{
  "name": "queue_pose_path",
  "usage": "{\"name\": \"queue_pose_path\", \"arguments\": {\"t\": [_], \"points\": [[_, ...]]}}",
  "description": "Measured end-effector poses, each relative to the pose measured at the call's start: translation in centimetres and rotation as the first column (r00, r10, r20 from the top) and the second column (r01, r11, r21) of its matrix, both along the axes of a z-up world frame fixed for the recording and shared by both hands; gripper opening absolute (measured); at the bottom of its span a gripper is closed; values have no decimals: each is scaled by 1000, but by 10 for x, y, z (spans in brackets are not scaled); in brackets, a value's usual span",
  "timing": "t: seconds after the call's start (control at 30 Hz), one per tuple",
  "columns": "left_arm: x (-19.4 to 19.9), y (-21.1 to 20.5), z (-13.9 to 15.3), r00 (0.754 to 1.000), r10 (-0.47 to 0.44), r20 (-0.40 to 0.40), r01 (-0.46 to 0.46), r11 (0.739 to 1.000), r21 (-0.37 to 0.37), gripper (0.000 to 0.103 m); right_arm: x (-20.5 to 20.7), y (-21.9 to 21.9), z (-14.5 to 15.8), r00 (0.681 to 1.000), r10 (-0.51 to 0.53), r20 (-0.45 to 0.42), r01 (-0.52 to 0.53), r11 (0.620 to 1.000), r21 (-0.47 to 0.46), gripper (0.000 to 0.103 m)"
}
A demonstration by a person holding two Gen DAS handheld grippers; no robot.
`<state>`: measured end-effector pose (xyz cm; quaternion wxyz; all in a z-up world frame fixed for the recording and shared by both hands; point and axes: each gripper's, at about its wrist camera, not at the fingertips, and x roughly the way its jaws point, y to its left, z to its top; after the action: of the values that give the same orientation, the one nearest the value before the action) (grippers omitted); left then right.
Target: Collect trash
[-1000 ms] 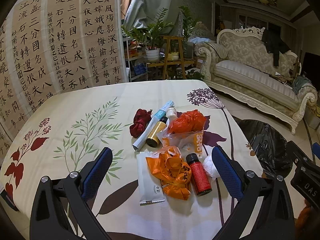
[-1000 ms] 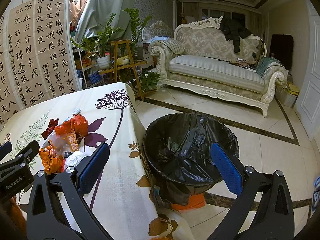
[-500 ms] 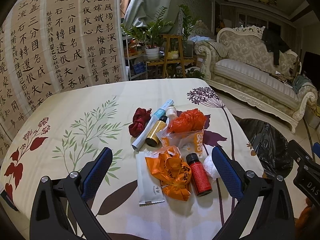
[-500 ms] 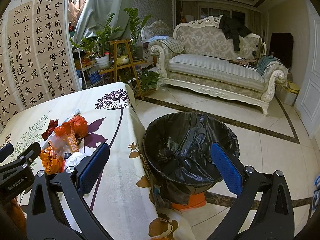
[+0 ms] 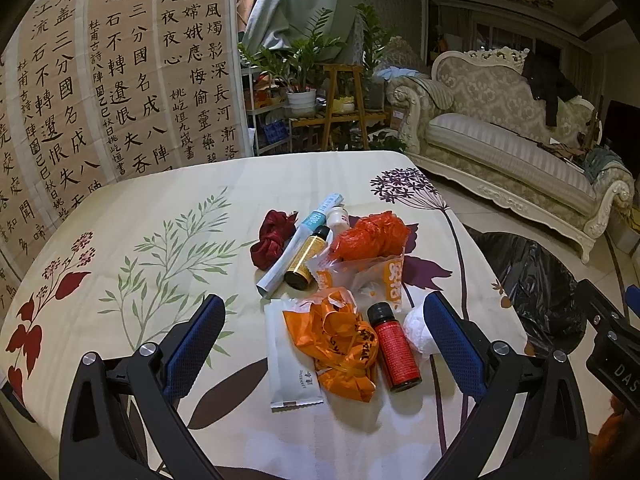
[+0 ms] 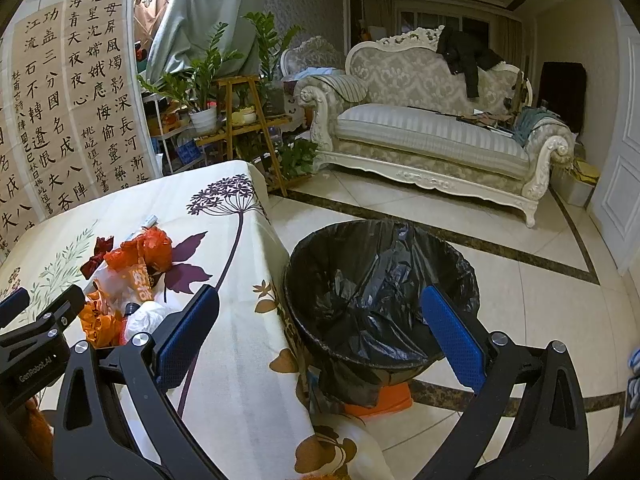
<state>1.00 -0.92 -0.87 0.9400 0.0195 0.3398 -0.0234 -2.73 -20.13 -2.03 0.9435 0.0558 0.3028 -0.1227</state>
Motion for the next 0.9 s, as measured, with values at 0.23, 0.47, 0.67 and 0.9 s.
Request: {"name": "queue_pose_path", "arguments": {"t": [0.23, 0.47, 0.67, 0.9], "points": [[0, -3, 0, 1000, -5, -4, 5, 1000, 0, 97, 0, -2, -1, 1000, -10, -5, 10, 1000, 7, 99], [0, -4, -1, 1000, -7, -6, 7, 1000, 0, 97, 0, -2, 0, 1000, -10, -6, 10, 1000, 9, 99], [0, -8, -3, 1000, -16, -16, 16, 1000, -4, 97, -1, -3, 0, 1000, -12, -8, 12, 1000, 12, 99], [1, -8, -3, 1000, -15, -19, 15, 1000, -3, 97, -1, -4, -1, 1000, -11, -11, 11, 1000, 12, 99]]}}
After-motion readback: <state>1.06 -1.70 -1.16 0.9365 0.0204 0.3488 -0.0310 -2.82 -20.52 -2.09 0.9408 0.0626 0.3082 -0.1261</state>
